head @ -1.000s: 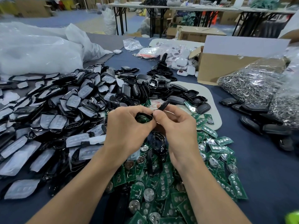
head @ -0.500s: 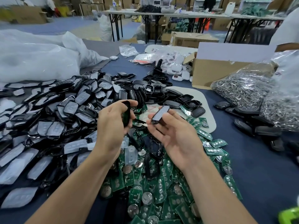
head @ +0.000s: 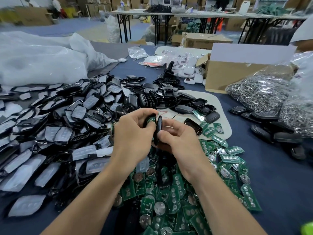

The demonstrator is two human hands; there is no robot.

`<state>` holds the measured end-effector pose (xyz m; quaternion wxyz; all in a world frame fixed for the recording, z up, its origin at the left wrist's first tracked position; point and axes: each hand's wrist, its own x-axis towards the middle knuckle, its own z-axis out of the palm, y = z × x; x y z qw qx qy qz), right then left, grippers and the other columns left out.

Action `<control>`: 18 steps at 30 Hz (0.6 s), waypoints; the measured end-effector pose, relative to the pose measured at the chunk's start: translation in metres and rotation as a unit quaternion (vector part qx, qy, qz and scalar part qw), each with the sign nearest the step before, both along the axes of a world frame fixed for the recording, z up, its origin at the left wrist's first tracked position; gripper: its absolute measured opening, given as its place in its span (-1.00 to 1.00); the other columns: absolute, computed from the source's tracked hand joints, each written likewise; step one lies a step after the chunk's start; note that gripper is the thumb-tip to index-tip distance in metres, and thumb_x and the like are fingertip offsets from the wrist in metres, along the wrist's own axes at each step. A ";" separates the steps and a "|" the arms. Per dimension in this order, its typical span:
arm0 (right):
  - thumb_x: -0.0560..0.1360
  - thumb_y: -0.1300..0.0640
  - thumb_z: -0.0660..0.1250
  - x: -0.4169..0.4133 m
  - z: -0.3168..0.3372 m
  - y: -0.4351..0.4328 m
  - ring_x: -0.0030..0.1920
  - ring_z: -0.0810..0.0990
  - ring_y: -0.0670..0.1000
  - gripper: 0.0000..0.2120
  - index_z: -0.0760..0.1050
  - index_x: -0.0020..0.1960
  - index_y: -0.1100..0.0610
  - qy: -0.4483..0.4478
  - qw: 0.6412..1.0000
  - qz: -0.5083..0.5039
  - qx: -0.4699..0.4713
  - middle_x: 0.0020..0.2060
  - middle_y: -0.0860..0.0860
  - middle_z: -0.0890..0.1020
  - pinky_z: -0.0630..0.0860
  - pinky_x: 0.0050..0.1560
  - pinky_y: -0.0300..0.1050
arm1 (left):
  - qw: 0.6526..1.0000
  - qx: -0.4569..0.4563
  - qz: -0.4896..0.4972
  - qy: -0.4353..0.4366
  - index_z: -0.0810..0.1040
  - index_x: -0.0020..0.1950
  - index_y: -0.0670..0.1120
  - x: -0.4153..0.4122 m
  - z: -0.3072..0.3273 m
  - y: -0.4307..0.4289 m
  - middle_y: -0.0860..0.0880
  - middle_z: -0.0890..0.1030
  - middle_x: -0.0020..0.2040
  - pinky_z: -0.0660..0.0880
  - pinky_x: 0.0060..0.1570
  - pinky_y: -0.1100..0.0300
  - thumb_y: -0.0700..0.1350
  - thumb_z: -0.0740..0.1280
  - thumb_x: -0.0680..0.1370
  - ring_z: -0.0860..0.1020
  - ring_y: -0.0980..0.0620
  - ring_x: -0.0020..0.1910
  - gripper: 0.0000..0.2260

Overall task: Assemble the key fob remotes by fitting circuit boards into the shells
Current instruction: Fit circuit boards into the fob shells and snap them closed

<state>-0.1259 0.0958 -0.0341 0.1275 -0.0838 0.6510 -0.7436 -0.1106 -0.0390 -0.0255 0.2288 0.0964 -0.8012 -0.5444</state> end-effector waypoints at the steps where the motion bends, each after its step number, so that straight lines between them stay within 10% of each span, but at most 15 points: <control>1: 0.53 0.35 0.36 0.000 0.000 0.000 0.02 0.73 0.22 -0.72 0.70 0.09 0.05 0.004 1.000 0.001 0.002 -0.06 0.10 0.77 0.65 0.17 0.27 | 1.000 -0.007 -0.006 0.004 0.71 -0.04 0.26 0.000 -0.001 0.001 0.23 0.71 -0.27 0.43 -0.39 0.44 -0.25 0.45 0.54 0.57 0.29 -0.41 -0.65; 18: 0.55 0.29 0.41 -0.001 0.001 0.006 -0.11 0.77 0.08 -0.58 0.72 -0.06 -0.28 0.054 0.998 -0.032 0.029 -0.10 -0.08 0.77 0.72 -0.04 0.21 | 0.968 0.130 -0.214 -0.014 0.68 0.16 0.18 -0.001 0.002 -0.013 0.20 0.75 0.07 0.55 0.07 0.42 -0.40 0.44 0.55 0.69 0.25 0.13 -0.54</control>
